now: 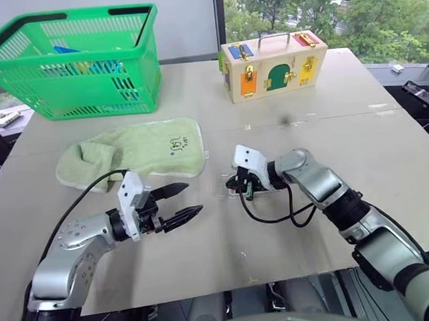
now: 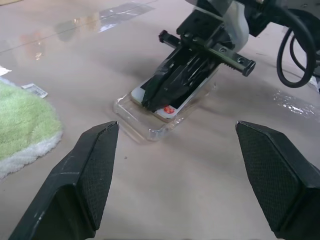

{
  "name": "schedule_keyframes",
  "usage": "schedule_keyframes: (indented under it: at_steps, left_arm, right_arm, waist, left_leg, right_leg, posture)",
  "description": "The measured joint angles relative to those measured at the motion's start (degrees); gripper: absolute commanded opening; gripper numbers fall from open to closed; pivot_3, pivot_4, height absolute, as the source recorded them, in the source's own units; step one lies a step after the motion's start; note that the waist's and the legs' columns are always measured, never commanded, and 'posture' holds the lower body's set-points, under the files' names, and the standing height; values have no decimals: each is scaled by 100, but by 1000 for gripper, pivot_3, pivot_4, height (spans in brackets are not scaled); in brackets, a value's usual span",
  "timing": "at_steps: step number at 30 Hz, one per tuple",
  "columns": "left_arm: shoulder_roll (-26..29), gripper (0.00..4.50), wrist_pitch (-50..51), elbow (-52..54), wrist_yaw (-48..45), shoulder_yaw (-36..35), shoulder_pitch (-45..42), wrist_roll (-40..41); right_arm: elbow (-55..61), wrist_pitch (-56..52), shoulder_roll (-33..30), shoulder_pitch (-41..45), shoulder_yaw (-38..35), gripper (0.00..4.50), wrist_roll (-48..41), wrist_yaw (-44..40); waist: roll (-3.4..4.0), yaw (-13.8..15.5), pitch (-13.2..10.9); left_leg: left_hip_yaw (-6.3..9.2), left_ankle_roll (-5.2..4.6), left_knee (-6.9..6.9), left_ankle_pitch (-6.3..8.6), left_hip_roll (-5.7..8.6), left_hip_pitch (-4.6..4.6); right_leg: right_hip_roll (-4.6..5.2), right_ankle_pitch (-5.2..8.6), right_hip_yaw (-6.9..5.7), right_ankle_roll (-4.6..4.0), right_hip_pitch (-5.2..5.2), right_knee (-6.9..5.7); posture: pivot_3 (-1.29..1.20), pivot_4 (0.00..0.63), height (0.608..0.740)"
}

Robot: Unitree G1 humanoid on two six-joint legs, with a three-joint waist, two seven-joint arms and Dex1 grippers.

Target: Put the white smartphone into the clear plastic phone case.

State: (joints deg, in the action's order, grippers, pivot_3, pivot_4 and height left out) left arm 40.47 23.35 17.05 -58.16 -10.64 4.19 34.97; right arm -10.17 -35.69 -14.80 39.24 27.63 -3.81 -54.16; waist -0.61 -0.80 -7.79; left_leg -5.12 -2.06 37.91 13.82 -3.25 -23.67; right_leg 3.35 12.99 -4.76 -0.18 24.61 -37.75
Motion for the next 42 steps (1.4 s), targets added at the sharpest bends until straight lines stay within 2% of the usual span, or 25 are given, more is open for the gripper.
schedule_keyframes:
  at_steps: [7, 12, 16, 21, 28, 32, 42]
  left_arm:
    - [0, 3849, -60, -150, -79, 6, -160, -51]
    - [0, 3849, -144, -336, -201, 7, -188, -118]
    - [-39, 3849, -186, -411, -212, 40, -275, -161]
    - [-115, 3849, -251, -430, -212, 200, -341, -228]
    - [-198, 3849, -663, -756, -215, 306, -436, -573]
    - [-332, 3849, -982, -956, -162, 566, -659, -911]
    - [-637, 3849, -1518, -1440, 9, 979, -1044, -1528]
  right_arm:
    - [1015, -585, -25, -588, -743, 20, -569, 306]
    - [2274, -1382, -450, -655, -1134, 20, -926, 468]
    - [2859, -1676, -877, -659, -1015, 20, -1024, 477]
    - [3077, -1711, -1329, -960, -974, 20, -1008, 616]
    - [3487, -2065, -1978, -1481, -1725, 20, -877, 1366]
    - [3665, -2230, -2237, -1714, -1754, 20, -812, 1548]
    - [3976, -2538, -2300, -1966, -1458, 20, -944, 1687]
  waist:
    - [6, 21, -67]
    - [-7, -1, -111]
    - [-9, 9, -112]
    - [-29, 27, -124]
    - [-38, 19, -131]
    - [-41, 38, -133]
    - [-46, 21, -135]
  left_leg:
    - [-4, -21, -27, -13, 12, -32]
    - [-12, -26, -52, -16, 15, -59]
    - [-10, -25, -51, -18, 15, -103]
    - [-18, -26, -49, -18, 17, -105]
    - [-27, -26, -46, -19, 15, -100]
    - [-25, -26, -46, -19, 15, -100]
    - [-30, -27, -38, -19, 13, -96]
  right_leg:
    - [11, -1, -5, 1, 23, 18]
    - [6, -12, -1, 19, 53, 32]
    - [-10, -14, -3, 22, 91, 31]
    - [-23, -14, -2, 25, 92, 32]
    - [-24, -14, -4, 26, 95, 26]
    - [-30, -14, -1, 26, 94, 25]
    - [-37, -15, 3, 27, 96, 10]
  posture:
    - [0, 150, 740]
    - [0, 150, 740]
    - [0, 150, 740]
    - [0, 150, 740]
    - [0, 150, 740]
    - [0, 150, 740]
    - [0, 150, 740]
